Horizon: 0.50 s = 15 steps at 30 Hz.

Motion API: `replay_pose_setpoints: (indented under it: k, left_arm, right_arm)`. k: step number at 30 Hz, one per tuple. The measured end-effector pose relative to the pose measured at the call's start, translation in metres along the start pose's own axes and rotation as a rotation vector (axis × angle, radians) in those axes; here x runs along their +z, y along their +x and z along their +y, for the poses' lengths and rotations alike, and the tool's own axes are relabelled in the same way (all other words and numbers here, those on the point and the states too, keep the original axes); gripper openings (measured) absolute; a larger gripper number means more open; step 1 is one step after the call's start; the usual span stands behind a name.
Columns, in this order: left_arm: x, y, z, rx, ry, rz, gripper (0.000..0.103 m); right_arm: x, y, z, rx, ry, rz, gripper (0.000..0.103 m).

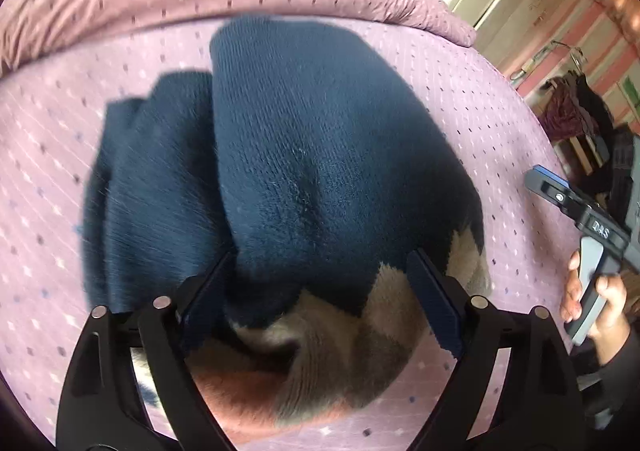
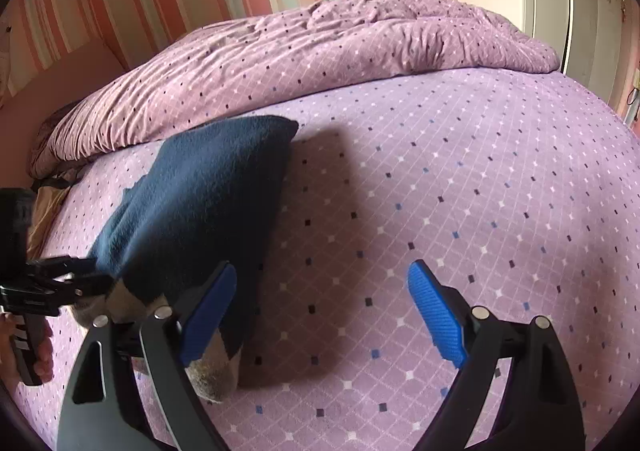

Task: Fold small clothes
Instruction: 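Fold the held sweater over onto itself and open the right gripper, then grasp the zigzag hem end of the folded sweater with the left gripper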

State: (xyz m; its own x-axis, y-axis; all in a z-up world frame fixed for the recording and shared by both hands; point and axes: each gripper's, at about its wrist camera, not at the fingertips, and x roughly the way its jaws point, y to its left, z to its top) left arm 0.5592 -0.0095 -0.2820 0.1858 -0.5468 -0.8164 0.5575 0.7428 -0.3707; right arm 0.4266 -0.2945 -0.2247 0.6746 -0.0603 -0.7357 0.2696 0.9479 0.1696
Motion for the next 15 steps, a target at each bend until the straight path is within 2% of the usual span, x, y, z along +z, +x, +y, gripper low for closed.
replay_pose_setpoints:
  k: [3,4,5,8,10,12,15]
  left_arm:
    - [0.005,0.005,0.011,-0.066,-0.070,0.014,0.082]
    - [0.006,0.006,0.016,-0.052,-0.091,0.023,0.061]
    - [0.005,0.008,0.021,-0.027,-0.109,0.030,0.032]
    - [0.001,0.005,0.042,-0.086,-0.187,0.021,0.027]
    - [-0.001,0.005,0.031,-0.026,-0.130,0.021,0.025]
    - [-0.002,0.003,0.013,0.065,-0.056,0.005,0.023]
    - [-0.002,-0.013,-0.007,0.174,0.025,-0.053,0.021]
  right_arm:
    - [0.003,-0.001,0.000,-0.002,-0.006,-0.012,0.088]
    - [0.003,-0.001,0.001,-0.001,-0.009,-0.012,0.088]
    - [0.003,0.001,0.002,0.001,-0.015,-0.009,0.088]
    - [0.001,0.003,0.006,0.005,-0.031,-0.003,0.088]
    - [-0.001,0.004,0.010,0.005,-0.041,0.000,0.088]
    - [-0.001,0.004,0.014,0.003,-0.051,-0.001,0.088]
    - [0.001,0.001,0.022,-0.005,-0.072,-0.020,0.088]
